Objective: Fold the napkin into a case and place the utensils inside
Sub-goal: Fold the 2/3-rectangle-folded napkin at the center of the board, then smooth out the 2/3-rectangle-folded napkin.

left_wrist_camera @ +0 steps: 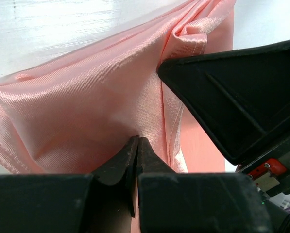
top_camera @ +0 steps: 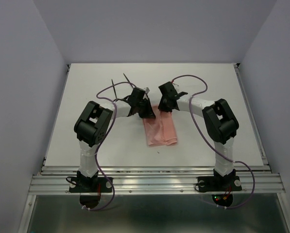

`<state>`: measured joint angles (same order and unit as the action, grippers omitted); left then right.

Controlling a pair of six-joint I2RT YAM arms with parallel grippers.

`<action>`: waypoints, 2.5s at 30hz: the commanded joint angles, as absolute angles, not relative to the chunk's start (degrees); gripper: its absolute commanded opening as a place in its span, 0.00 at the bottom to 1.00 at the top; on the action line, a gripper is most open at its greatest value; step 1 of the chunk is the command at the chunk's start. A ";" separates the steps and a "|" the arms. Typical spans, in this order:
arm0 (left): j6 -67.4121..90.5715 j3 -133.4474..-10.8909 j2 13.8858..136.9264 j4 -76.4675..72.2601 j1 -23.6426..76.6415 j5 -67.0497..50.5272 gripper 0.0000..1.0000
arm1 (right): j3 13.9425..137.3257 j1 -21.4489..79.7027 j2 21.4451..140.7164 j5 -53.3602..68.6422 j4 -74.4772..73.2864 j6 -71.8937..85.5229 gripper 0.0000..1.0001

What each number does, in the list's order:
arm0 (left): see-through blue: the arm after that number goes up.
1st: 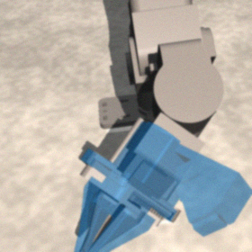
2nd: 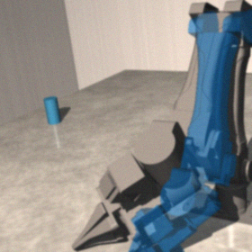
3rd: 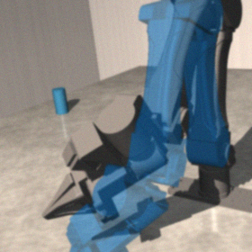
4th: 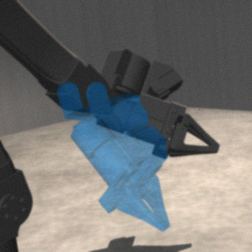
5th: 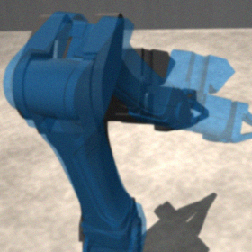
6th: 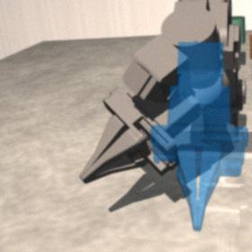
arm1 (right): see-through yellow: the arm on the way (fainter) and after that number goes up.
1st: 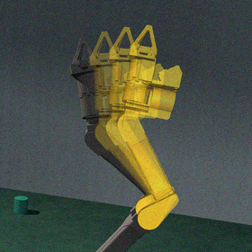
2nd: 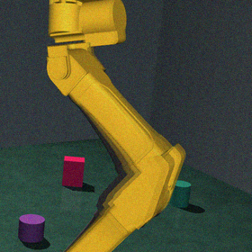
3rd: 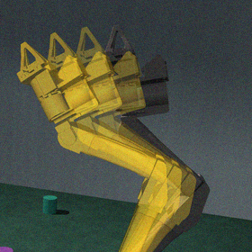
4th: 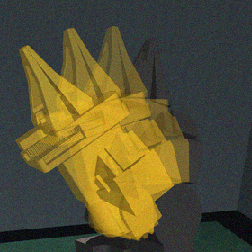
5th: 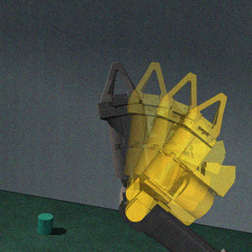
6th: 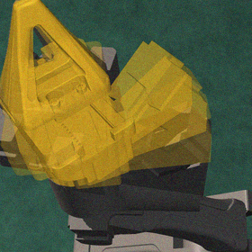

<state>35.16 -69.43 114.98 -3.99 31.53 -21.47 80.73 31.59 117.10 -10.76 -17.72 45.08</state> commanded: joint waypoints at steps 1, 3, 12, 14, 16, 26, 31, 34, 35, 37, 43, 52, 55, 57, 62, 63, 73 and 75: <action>31.82 -67.24 112.24 1.58 31.90 -16.88 0.11 | 81.65 32.17 119.00 -13.27 -17.58 46.14 0.01; 31.73 -66.71 109.96 1.84 31.99 -16.35 0.12 | 81.56 32.17 119.09 -13.62 -17.58 46.23 0.01; 34.71 -63.29 100.02 -3.32 34.98 -18.35 0.16 | 80.95 32.17 119.53 -13.80 -17.58 46.93 0.01; 35.85 -62.23 99.93 -7.36 35.77 -20.21 0.16 | 81.21 32.17 119.88 -13.71 -17.58 47.20 0.01; 36.73 -62.31 100.72 -8.52 37.00 -20.83 0.15 | 81.56 32.17 120.06 -13.62 -17.58 47.29 0.01; 40.17 -61.52 108.00 -16.43 39.02 -18.11 0.11 | 81.39 32.17 119.36 -12.75 -17.58 47.46 0.01; 40.43 -61.61 111.53 -16.53 39.02 -16.35 0.10 | 80.68 32.17 118.31 -12.31 -17.49 47.55 0.01; 40.25 -61.17 113.46 -16.00 39.02 -16.44 0.08 | 80.42 32.17 117.16 -11.43 -17.49 46.94 0.04; 40.34 -60.82 113.73 -16.00 39.02 -16.35 0.07 | 80.07 32.17 116.46 -11.16 -17.49 46.76 0.08; 40.34 -60.03 113.82 -16.00 39.02 -16.09 0.07 | 79.81 32.17 114.35 -10.81 -17.49 46.06 0.28; 39.90 -59.68 114.17 -15.64 38.94 -16.52 0.07 | 77.44 32.17 107.06 -9.58 -17.58 42.90 0.58; 39.11 -59.24 113.73 -15.56 39.02 -17.58 0.07 | 62.43 31.11 92.21 -7.21 -15.47 40.78 0.63; 39.11 -59.33 113.91 -15.56 38.94 -17.75 0.07 | 58.55 29.98 87.64 -7.03 -14.51 40.78 0.46; 39.02 -59.41 113.99 -15.64 38.94 -17.84 0.07 | 55.82 29.45 85.96 -5.98 -13.89 40.52 0.33; 39.02 -59.68 113.91 -15.73 38.94 -18.11 0.07 | 52.21 29.44 86.39 -2.29 -12.48 39.90 0.01; 39.02 -59.68 113.73 -15.47 39.02 -18.11 0.07 | 50.99 29.44 86.48 -0.81 -11.52 39.82 0.01; 38.58 -60.82 113.47 -14.33 38.93 -18.02 0.07 | 46.77 29.44 91.75 4.31 -8.44 38.41 0.01; 38.24 -61.52 112.77 -13.72 38.85 -18.02 0.08 | 45.88 29.44 94.21 4.04 -7.74 38.58 0.01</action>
<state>40.64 -60.88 112.66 -18.39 38.87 -18.65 48.01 29.47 91.00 3.09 -10.68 39.22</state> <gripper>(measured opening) 0.093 0.017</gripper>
